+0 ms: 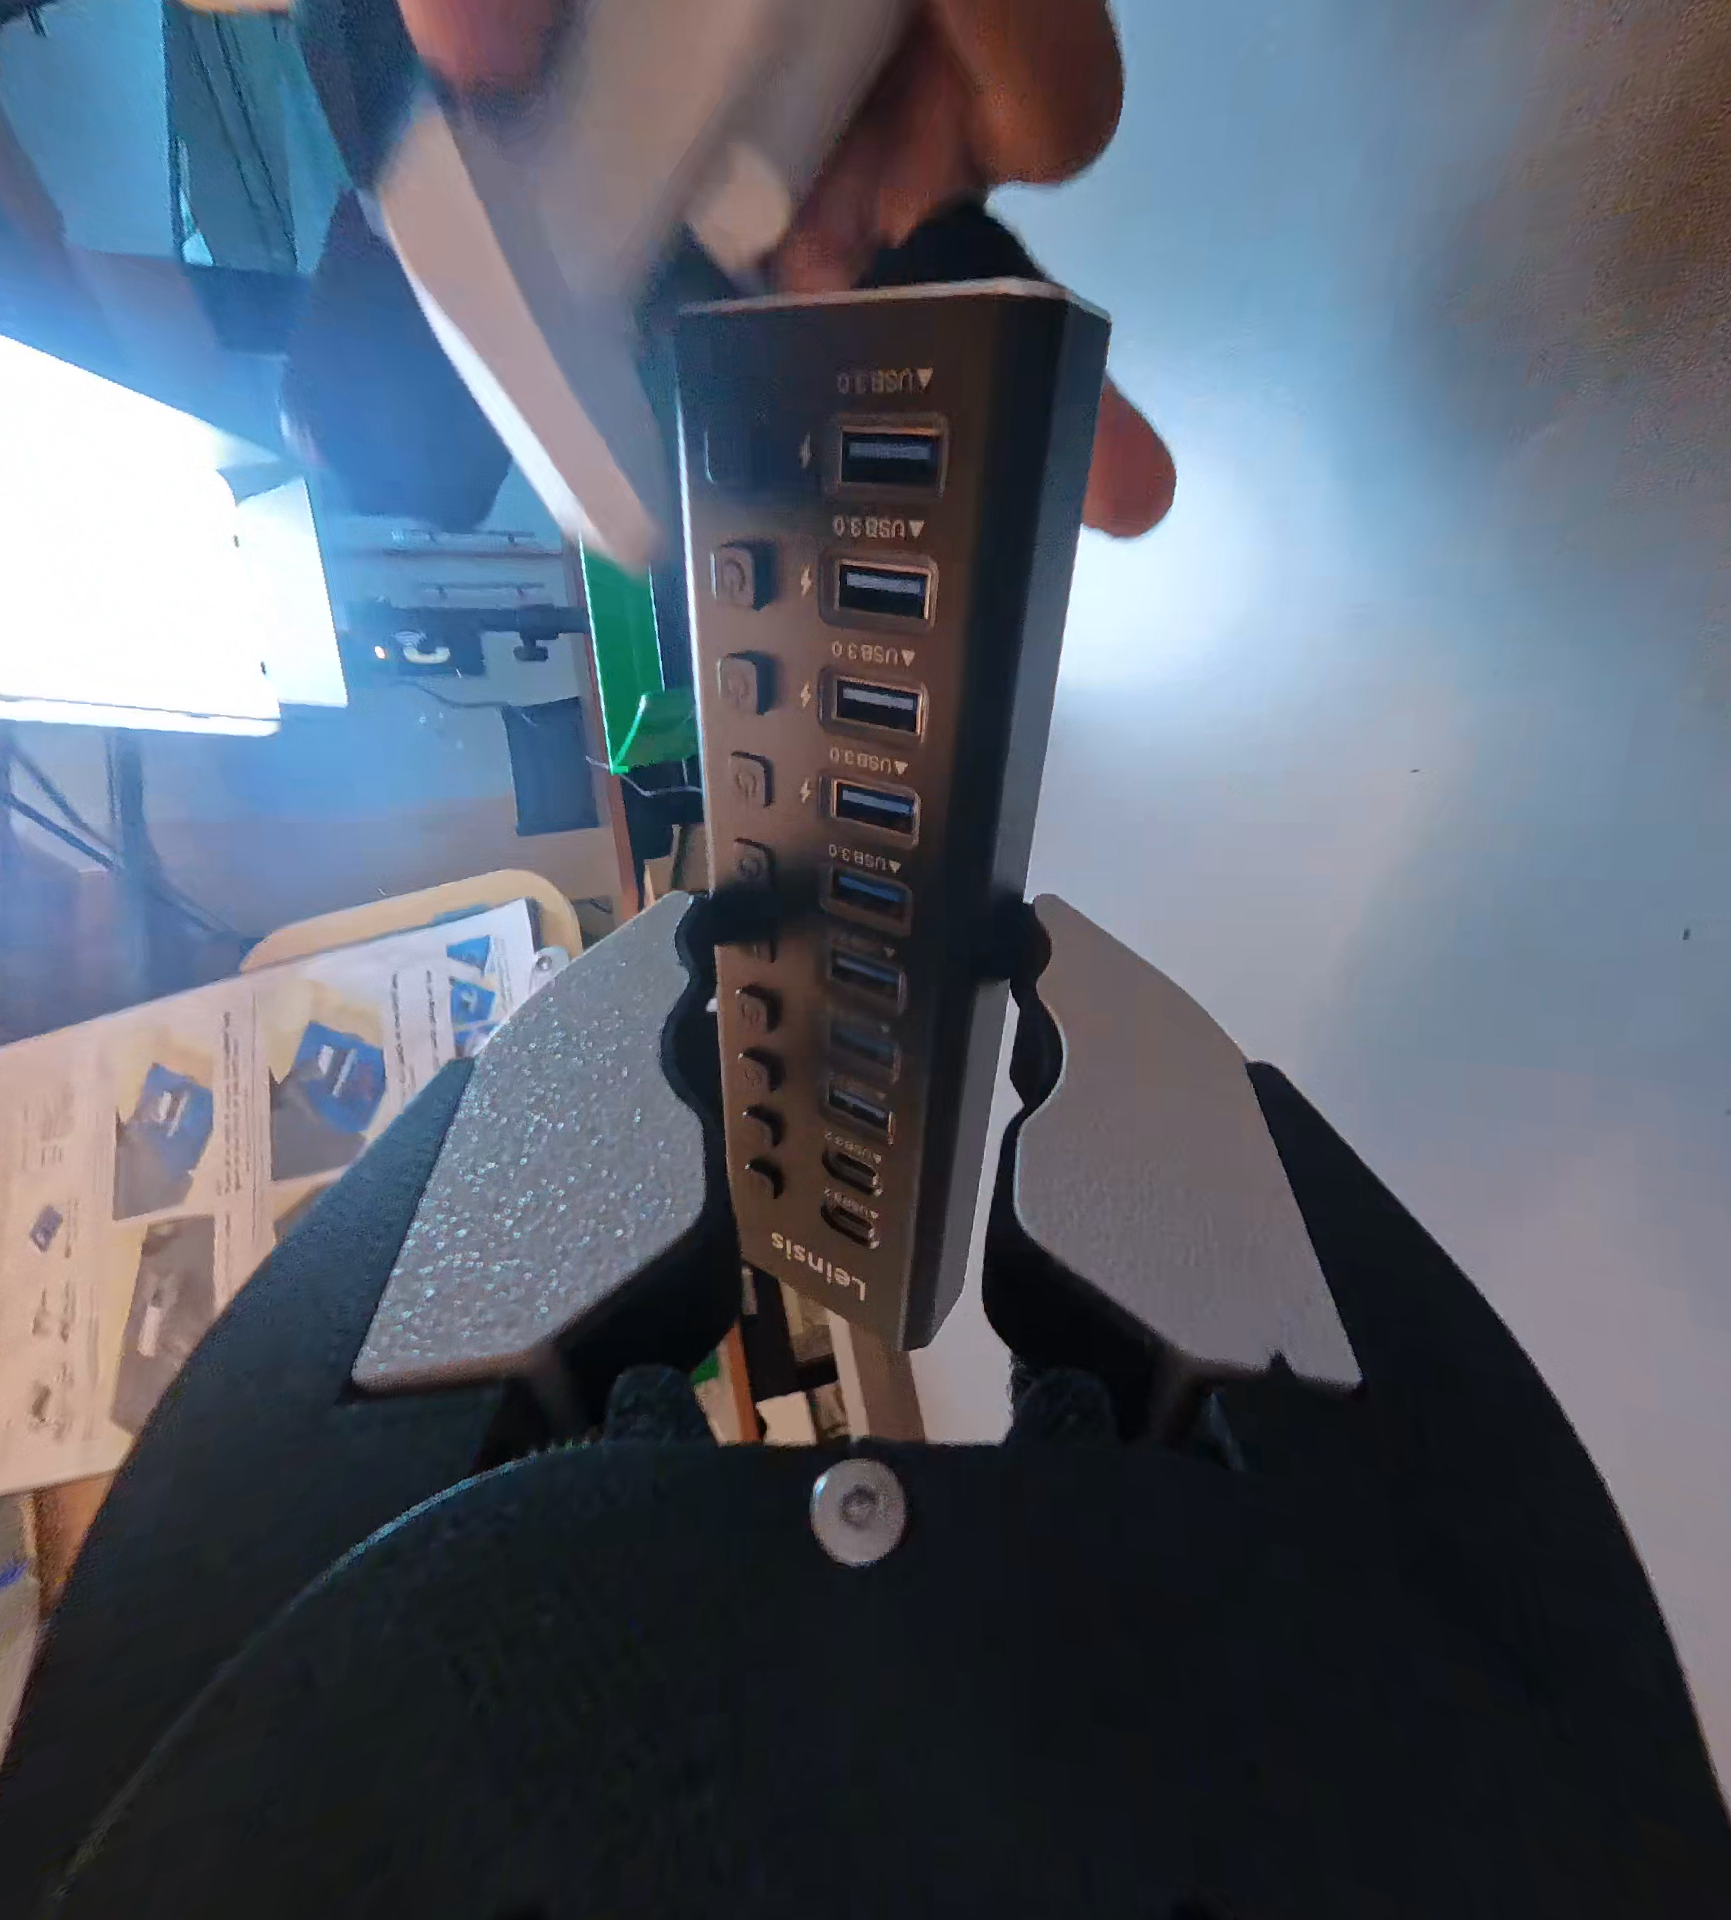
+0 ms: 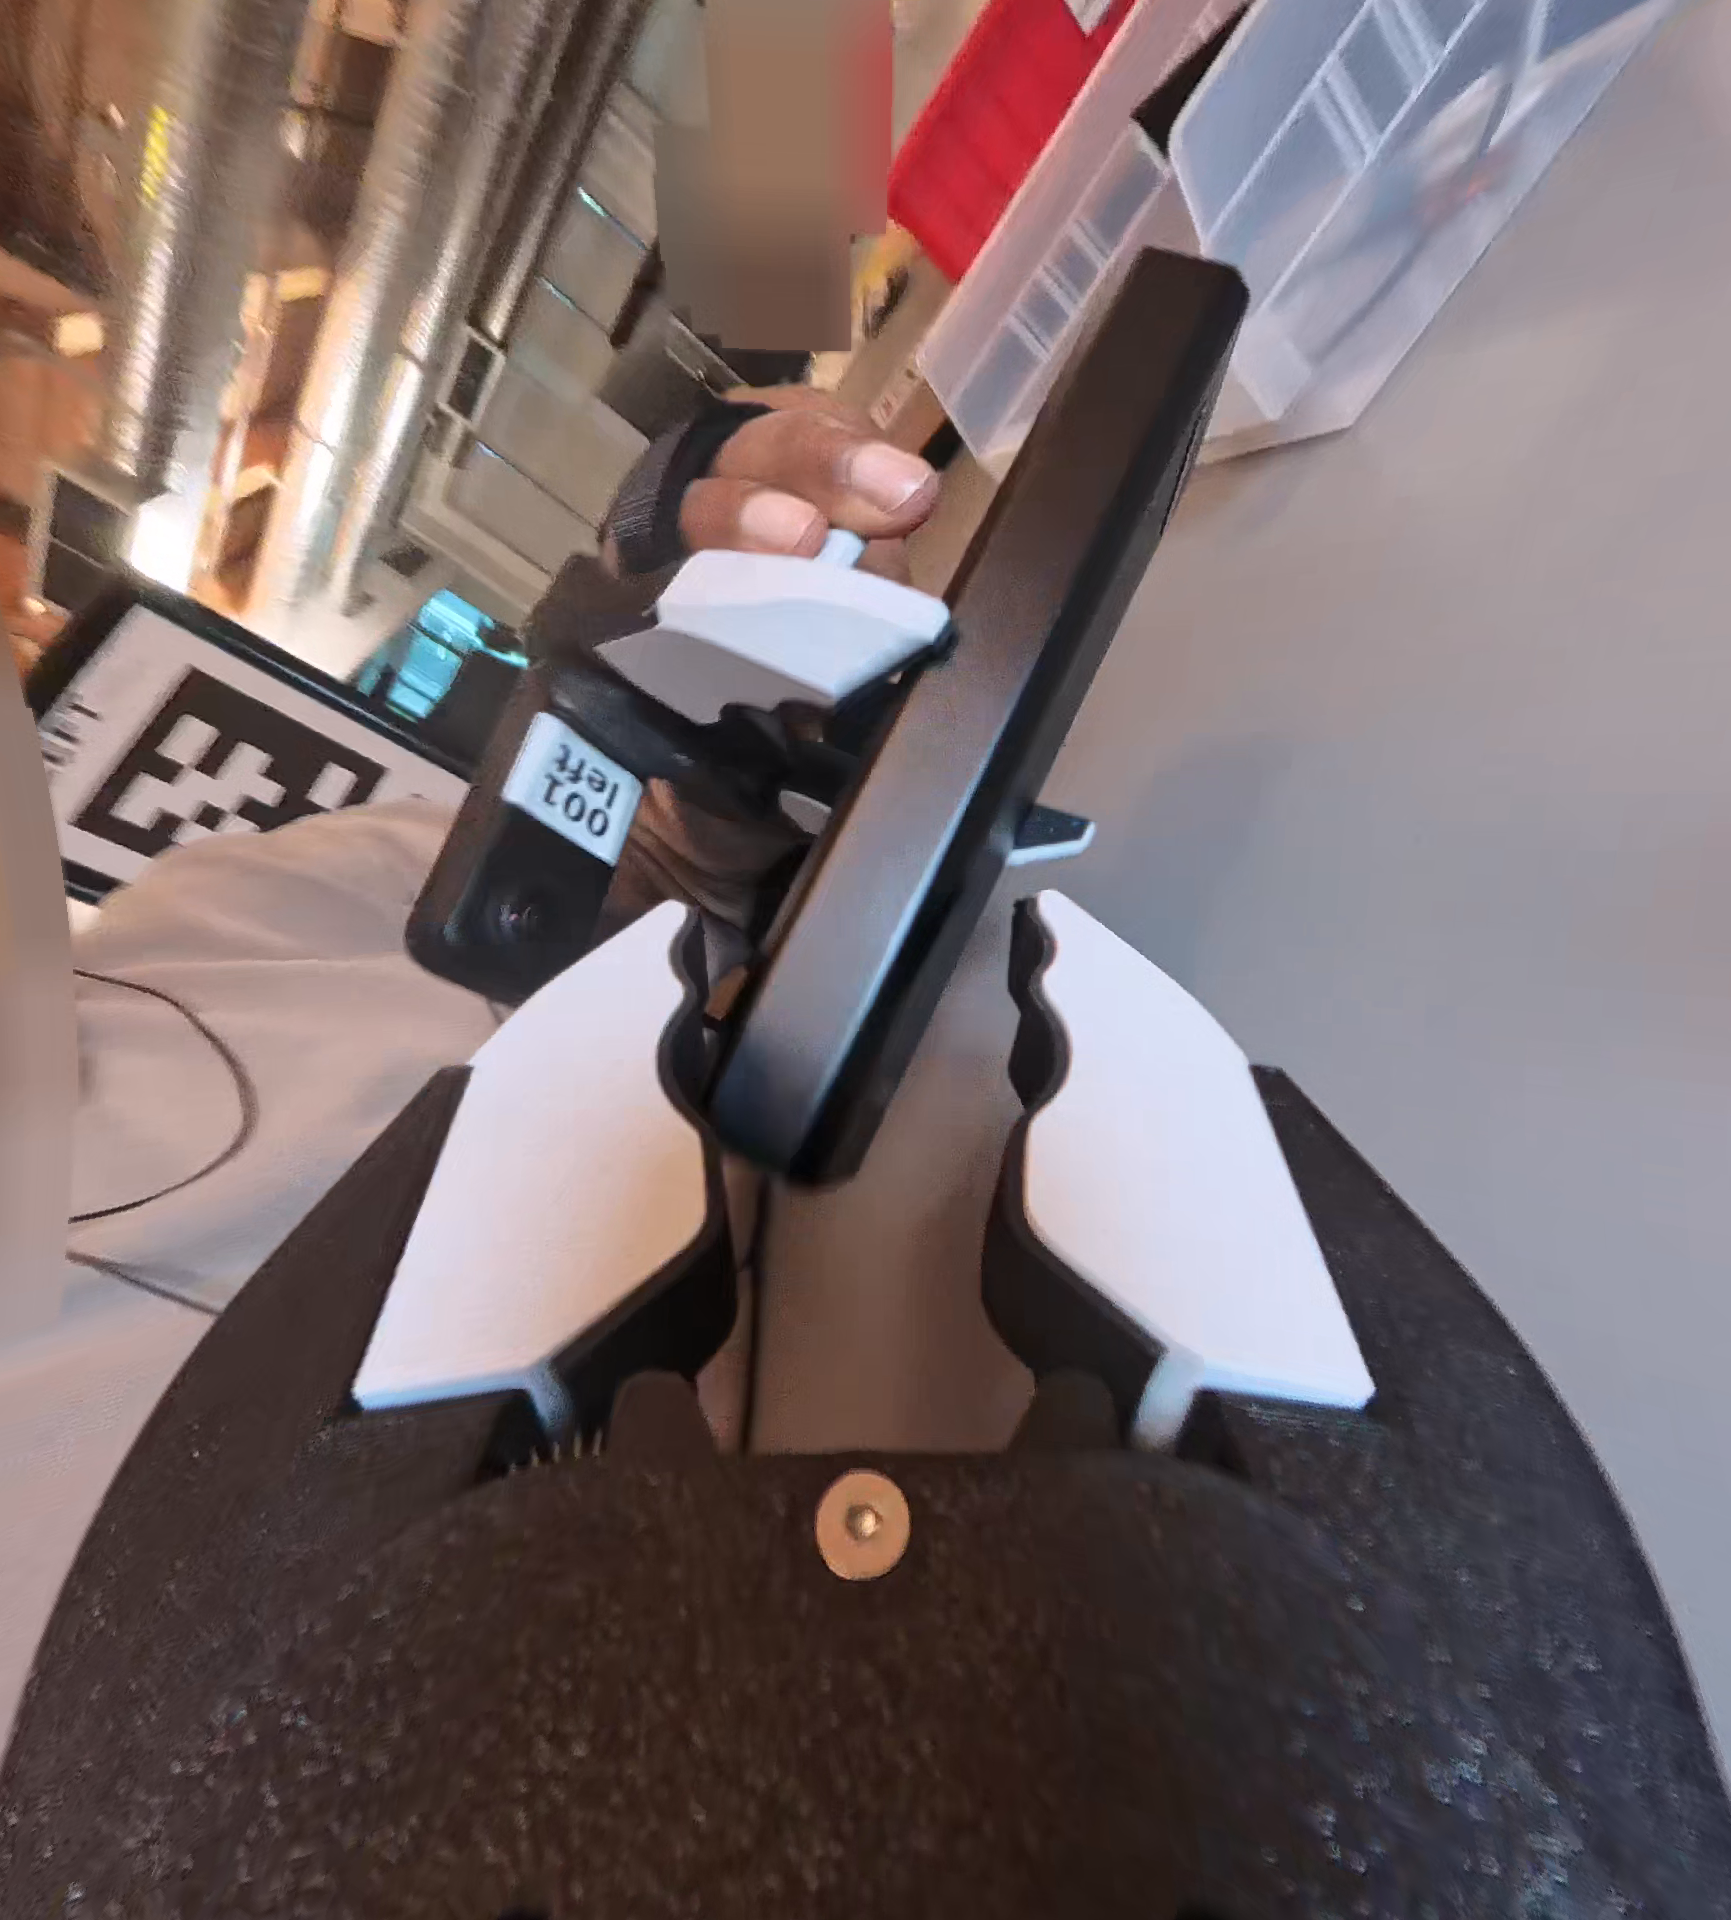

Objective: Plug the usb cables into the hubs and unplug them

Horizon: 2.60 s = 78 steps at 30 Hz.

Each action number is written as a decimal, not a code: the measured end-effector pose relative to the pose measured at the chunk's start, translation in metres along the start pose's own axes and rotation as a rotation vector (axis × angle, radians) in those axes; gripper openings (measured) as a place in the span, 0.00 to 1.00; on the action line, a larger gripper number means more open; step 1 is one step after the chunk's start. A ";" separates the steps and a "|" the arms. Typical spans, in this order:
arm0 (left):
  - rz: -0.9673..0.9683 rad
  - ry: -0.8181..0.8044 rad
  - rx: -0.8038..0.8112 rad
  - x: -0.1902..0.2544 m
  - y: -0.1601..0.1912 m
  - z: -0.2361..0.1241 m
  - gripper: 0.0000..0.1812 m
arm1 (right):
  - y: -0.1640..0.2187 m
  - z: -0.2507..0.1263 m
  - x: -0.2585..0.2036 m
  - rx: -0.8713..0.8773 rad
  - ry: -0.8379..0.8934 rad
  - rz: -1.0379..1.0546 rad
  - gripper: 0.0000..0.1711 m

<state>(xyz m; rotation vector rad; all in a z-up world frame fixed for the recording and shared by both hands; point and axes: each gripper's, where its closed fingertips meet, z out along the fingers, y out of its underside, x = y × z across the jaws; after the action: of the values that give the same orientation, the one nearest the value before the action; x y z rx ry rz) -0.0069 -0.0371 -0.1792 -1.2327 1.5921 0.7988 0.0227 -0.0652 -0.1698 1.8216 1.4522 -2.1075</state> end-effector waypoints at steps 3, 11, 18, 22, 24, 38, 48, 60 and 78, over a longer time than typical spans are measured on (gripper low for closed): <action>0.104 -0.015 -0.021 0.005 -0.005 0.005 0.31 | 0.006 0.005 0.018 -0.047 0.146 -0.100 0.25; -0.464 -0.222 0.043 -0.057 0.022 -0.021 0.39 | -0.025 -0.017 -0.004 0.226 0.019 -0.117 0.17; -1.719 0.106 0.551 -0.070 0.008 -0.022 0.40 | -0.059 -0.033 -0.013 0.401 0.416 -0.670 0.17; -2.001 0.177 0.708 -0.078 -0.006 -0.006 0.42 | -0.049 -0.016 0.001 0.229 0.791 -1.119 0.17; -1.944 0.099 0.610 -0.074 -0.003 0.003 0.40 | -0.048 -0.013 0.008 0.180 0.954 -1.299 0.17; -1.217 0.264 0.536 -0.053 -0.037 -0.025 0.38 | 0.007 0.017 0.015 -0.148 0.480 -0.945 0.38; -1.187 0.303 0.710 -0.059 -0.090 -0.034 0.38 | 0.013 0.039 -0.020 -0.004 0.245 -0.971 0.36; -1.099 0.176 0.564 -0.052 -0.070 -0.028 0.34 | -0.001 0.032 -0.001 0.029 0.432 -1.007 0.36; -1.106 0.194 0.643 -0.049 -0.081 -0.032 0.35 | 0.008 0.030 -0.011 0.009 0.357 -0.995 0.38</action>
<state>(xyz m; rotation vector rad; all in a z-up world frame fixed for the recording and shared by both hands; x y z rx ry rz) 0.0647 -0.0712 -0.1185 -1.4290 0.9126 -0.5064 0.0070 -0.0947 -0.1698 1.7092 2.9042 -2.0875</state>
